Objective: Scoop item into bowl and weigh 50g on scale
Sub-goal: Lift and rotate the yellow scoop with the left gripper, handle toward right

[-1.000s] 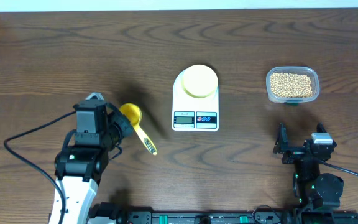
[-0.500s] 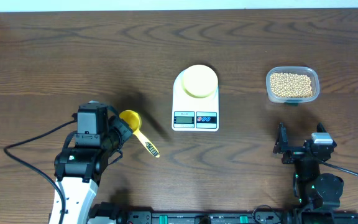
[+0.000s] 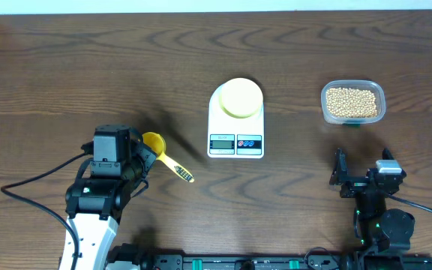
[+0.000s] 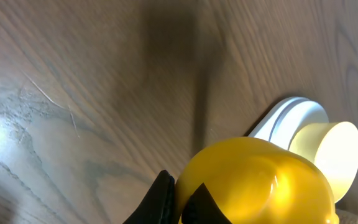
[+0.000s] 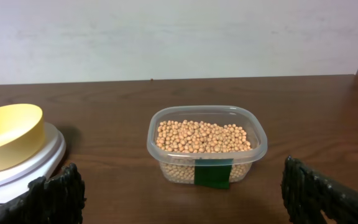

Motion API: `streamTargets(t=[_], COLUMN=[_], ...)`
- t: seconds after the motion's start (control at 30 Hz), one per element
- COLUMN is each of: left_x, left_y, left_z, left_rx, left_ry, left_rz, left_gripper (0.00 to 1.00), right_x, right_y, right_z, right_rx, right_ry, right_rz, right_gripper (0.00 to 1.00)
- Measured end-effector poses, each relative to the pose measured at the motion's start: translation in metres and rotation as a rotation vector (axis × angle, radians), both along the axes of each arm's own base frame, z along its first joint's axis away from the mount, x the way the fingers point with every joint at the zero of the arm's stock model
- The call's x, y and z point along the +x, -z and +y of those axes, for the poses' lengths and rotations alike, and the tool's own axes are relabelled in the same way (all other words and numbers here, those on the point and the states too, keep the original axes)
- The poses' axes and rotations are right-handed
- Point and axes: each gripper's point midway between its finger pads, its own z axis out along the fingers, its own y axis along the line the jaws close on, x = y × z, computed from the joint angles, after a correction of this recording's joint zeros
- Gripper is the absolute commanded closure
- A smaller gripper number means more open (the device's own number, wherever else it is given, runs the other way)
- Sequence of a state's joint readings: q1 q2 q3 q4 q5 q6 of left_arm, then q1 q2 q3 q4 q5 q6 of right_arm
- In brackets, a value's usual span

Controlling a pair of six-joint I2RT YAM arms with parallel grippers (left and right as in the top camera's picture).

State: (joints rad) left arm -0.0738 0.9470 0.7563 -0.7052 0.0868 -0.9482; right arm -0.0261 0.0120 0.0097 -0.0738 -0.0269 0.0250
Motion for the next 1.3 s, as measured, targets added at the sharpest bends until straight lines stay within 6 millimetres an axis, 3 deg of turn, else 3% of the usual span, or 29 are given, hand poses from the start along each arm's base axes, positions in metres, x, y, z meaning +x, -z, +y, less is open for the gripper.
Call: streamTargets(t=[0.3,0.83,1.3], left_x=[-0.012,-0.014,-0.040], left_y=[0.013,0.033,0.043], left_z=[0.012,0.013,0.015], left_rx=[0.008,0.013,-0.053], left_ry=[-0.118,-0.148,-0.321], left_rz=[0.086,0.178,0.294], left_gripper=[0.93,0.93,0.93], right_x=[0.000,0.000,0.000], right_y=[0.000,0.000,0.000], right_z=[0.000,0.000,0.000], right_rx=[0.000,0.000,0.000], right_ry=[0.000,0.000,0.000], right_rz=[0.000,0.000,0.000], right_gripper=[0.01,0.01,0.01])
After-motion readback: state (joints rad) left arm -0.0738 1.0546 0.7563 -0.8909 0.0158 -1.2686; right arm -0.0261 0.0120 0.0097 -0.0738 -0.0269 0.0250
